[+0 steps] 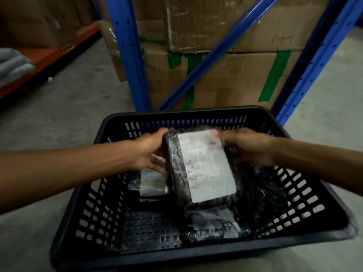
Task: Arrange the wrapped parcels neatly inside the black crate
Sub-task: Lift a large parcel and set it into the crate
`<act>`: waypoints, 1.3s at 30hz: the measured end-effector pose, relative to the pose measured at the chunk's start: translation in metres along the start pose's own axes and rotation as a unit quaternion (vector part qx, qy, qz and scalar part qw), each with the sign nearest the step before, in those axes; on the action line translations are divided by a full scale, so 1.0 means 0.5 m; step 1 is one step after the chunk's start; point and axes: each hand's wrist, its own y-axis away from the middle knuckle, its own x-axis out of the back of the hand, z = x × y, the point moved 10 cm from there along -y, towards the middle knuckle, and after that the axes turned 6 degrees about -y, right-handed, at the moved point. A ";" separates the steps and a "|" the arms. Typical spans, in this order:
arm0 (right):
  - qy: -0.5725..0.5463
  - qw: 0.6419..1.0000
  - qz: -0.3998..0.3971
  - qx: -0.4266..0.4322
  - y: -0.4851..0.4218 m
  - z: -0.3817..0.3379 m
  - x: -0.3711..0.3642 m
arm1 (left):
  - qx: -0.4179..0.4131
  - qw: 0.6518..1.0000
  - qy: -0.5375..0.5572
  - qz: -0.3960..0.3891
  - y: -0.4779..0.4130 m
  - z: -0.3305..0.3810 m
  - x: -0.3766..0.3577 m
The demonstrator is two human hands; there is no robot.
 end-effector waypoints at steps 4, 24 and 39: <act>-0.013 1.000 0.012 -0.022 -0.030 0.048 -0.086 | 0.045 0.997 0.023 0.058 -0.010 -0.086 0.047; 0.283 0.953 0.078 0.075 -0.188 0.014 -0.170 | -0.087 0.882 -0.418 0.201 -0.026 -0.046 0.106; 0.759 0.634 -0.079 0.124 -0.117 0.266 -0.072 | -0.129 0.626 -0.769 0.001 -0.121 -0.088 -0.298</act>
